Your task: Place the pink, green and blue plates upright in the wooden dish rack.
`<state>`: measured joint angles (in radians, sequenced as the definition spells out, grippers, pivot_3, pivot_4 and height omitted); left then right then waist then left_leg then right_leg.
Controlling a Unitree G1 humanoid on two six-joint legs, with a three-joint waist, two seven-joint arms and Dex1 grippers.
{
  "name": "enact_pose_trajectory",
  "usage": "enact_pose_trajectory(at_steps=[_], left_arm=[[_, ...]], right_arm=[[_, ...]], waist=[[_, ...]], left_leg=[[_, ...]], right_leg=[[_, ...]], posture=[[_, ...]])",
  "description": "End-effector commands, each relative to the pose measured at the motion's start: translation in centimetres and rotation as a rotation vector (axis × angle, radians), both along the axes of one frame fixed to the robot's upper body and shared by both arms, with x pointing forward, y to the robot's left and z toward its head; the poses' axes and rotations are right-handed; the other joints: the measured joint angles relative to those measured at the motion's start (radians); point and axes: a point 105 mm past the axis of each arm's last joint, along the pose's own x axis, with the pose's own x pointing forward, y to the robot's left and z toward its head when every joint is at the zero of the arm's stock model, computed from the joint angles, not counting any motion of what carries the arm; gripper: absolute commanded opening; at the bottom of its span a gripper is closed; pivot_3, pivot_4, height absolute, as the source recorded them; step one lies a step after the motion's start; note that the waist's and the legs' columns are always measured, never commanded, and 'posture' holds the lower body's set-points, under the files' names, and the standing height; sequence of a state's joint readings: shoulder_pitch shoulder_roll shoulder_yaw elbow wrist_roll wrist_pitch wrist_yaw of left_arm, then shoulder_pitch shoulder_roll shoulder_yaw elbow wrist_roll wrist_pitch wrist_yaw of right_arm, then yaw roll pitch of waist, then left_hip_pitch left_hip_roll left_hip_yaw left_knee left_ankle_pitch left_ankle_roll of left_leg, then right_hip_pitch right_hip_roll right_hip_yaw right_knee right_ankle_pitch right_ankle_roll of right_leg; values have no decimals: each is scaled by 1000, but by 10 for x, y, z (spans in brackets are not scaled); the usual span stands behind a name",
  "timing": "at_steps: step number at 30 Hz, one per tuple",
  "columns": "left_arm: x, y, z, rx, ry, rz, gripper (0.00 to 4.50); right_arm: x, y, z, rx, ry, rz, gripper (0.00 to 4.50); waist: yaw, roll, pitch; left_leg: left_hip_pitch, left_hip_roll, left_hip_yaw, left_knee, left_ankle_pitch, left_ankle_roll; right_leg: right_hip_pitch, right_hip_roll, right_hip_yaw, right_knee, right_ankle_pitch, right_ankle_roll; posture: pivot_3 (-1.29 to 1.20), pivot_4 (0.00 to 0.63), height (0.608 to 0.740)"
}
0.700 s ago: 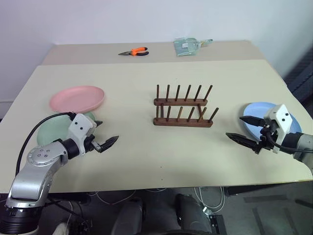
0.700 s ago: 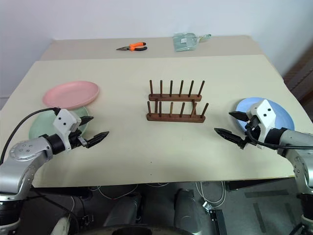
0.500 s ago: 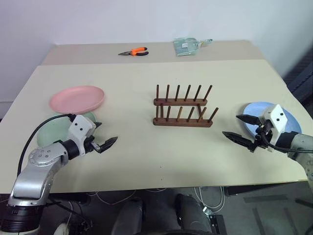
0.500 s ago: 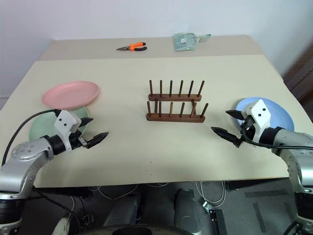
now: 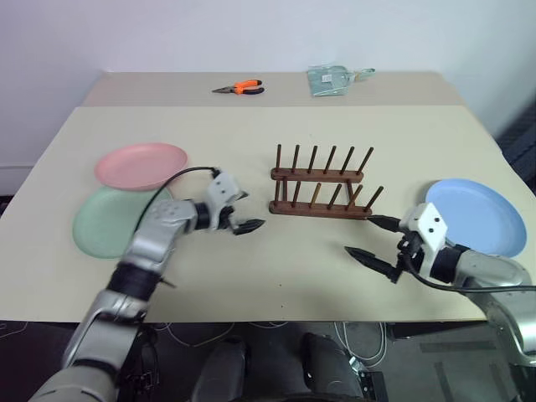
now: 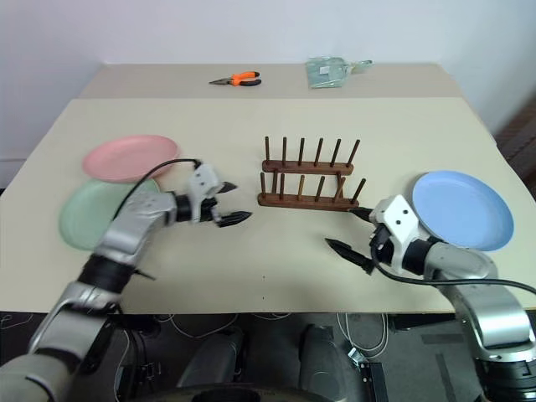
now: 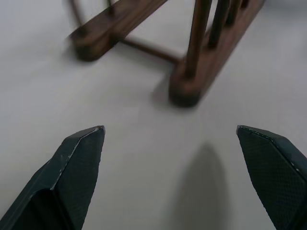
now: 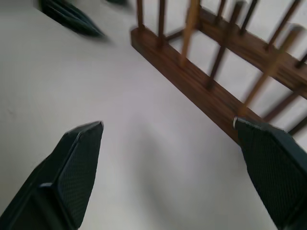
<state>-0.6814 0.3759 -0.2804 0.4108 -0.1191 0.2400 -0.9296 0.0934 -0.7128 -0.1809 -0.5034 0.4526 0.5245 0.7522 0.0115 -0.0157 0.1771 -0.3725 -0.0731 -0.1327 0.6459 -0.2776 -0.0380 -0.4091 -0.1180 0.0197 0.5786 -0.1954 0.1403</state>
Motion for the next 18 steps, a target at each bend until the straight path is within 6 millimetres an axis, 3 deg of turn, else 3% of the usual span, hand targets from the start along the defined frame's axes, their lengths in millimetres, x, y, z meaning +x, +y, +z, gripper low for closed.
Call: enact_pose_trajectory(at_steps=[1, 3, 6, 12, 18], left_arm=[[6, -16, -9, 40, 10, -69, 4500], [6, -23, -17, 60, 24, -100, 4500], [4, -28, -22, 55, 29, -121, 3697], [-4, -33, -19, 32, -12, -175, 928], [-32, -36, -4, 8, -56, -316, 782]], right_arm=[[-8, 5, 10, -4, -62, -30, 4454], [-12, 5, 9, -9, -66, -49, 4454], [-16, 2, 9, -11, -71, -73, 4500], [-18, -4, 4, -41, -55, -83, 4500], [-29, -27, 4, -95, 13, -91, 4500]], waist=[[0, 0, 0], [1, 0, 0], [2, -1, -1], [2, -1, -1], [2, -1, -1]], left_leg=[[0, 0, 0, 0, 0, 0], [0, 0, 0, 0, 0, 0], [0, 0, 0, 0, 0, 0], [0, 0, -1, 1, 0, 0], [0, 0, -1, 1, 0, 1]], right_leg=[[0, 0, 0, 0, 0, 0], [0, 0, 0, 0, 0, 0], [1, 0, 0, 0, -2, 4], [1, 0, 0, 0, -2, 4], [1, 0, 0, 1, -2, 3]], posture=[[0, 150, 740], [0, 150, 740], [0, 150, 740], [0, 150, 740], [0, 150, 740]])
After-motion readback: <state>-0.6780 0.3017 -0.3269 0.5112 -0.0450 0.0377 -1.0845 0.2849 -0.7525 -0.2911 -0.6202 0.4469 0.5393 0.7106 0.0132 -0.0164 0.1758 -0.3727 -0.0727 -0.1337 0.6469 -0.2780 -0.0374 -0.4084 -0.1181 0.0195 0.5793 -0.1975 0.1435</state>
